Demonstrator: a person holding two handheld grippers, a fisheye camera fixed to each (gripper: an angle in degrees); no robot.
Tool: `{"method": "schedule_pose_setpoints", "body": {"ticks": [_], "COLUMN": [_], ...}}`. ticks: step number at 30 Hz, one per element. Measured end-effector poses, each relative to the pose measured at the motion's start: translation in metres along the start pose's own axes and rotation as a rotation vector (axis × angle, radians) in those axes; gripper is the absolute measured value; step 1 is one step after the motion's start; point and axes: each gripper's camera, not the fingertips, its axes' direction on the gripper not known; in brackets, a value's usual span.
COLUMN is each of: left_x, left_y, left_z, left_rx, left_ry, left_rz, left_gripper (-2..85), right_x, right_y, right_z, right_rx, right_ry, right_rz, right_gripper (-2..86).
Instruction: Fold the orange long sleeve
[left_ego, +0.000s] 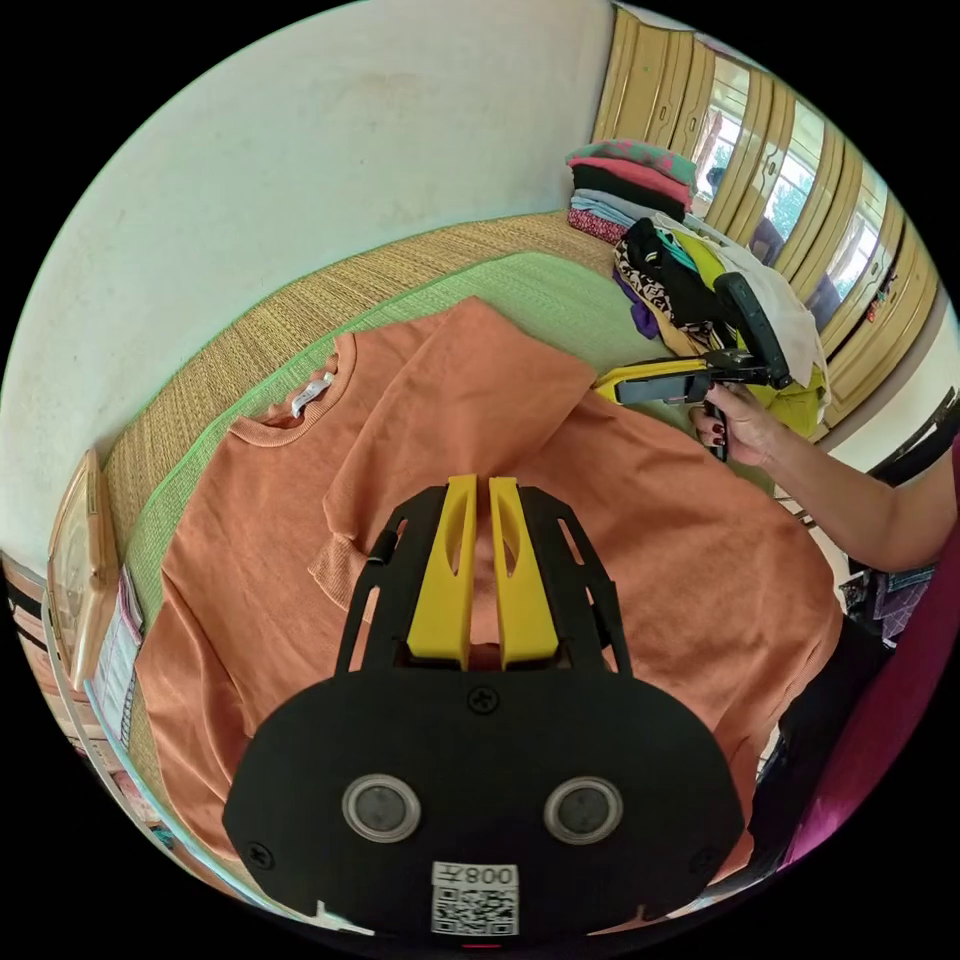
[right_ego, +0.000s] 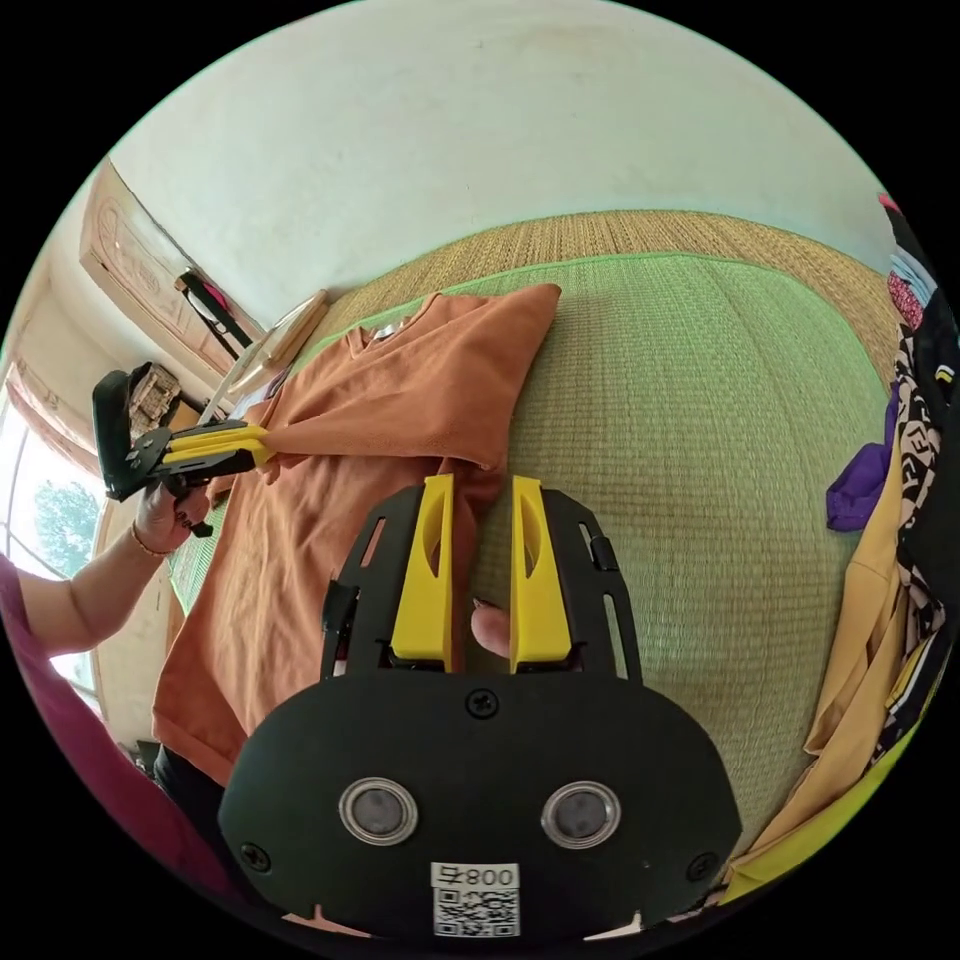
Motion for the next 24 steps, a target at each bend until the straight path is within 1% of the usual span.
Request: {"method": "schedule_pose_setpoints", "body": {"ticks": [2, 4, 6, 8, 9, 10, 11, 12, 13, 14, 16, 19, 21, 22, 24], "left_x": [0.001, -0.001, -0.003, -0.001, 0.003, 0.005, 0.009, 0.014, 0.016, 0.018, 0.019, 0.006, -0.013, -0.018, -0.035], "left_y": [-0.001, -0.001, 0.000, 0.001, 0.002, 0.003, 0.005, 0.008, 0.010, 0.011, 0.010, 0.008, 0.007, 0.007, -0.002], "left_z": [-0.004, -0.009, -0.017, -0.015, -0.007, 0.001, 0.021, 0.042, 0.050, 0.059, 0.053, 0.035, 0.019, 0.015, 0.010], "left_rx": [0.008, 0.020, 0.033, 0.027, -0.002, -0.025, -0.100, -0.165, -0.189, -0.234, -0.215, -0.173, -0.098, -0.073, 0.032], "left_ry": [-0.001, -0.009, -0.025, -0.026, -0.028, -0.024, -0.003, 0.024, 0.029, 0.036, 0.027, 0.102, 0.204, 0.229, 0.290], "left_rz": [0.009, 0.005, 0.010, 0.028, 0.043, 0.053, 0.072, 0.086, 0.092, 0.102, 0.109, 0.095, 0.047, 0.032, -0.003], "left_gripper": [2.2, 2.2, 2.3, 2.4, 2.5, 2.6, 2.8, 3.1, 3.3, 3.8, 4.7, 5.8, 5.6, 5.4, 3.9], "right_x": [0.003, 0.007, -0.002, -0.021, -0.036, -0.047, -0.050, -0.052, -0.048, -0.045, -0.038, -0.029, -0.025, -0.023, -0.027], "right_y": [-0.003, -0.009, -0.012, -0.015, -0.014, -0.014, -0.013, -0.011, -0.010, -0.010, -0.009, -0.007, -0.003, -0.002, -0.003], "right_z": [0.007, 0.011, -0.004, -0.022, -0.028, -0.023, -0.018, 0.000, 0.017, 0.024, 0.018, -0.001, -0.014, -0.025, -0.036], "right_rx": [-0.011, -0.028, 0.007, 0.028, 0.022, -0.008, -0.028, -0.089, -0.156, -0.187, -0.177, -0.147, -0.106, -0.067, 0.004], "right_ry": [-0.010, -0.037, -0.006, 0.094, 0.180, 0.273, 0.314, 0.376, 0.395, 0.395, 0.328, 0.302, 0.328, 0.279, 0.175], "right_rz": [0.017, 0.036, 0.002, -0.085, -0.148, -0.199, -0.218, -0.240, -0.227, -0.215, -0.162, -0.107, -0.072, -0.047, -0.058], "right_gripper": [8.7, 6.2, 3.9, 3.1, 2.9, 2.9, 2.8, 3.0, 3.3, 3.4, 3.9, 3.2, 1.9, 1.3, 0.8]}}
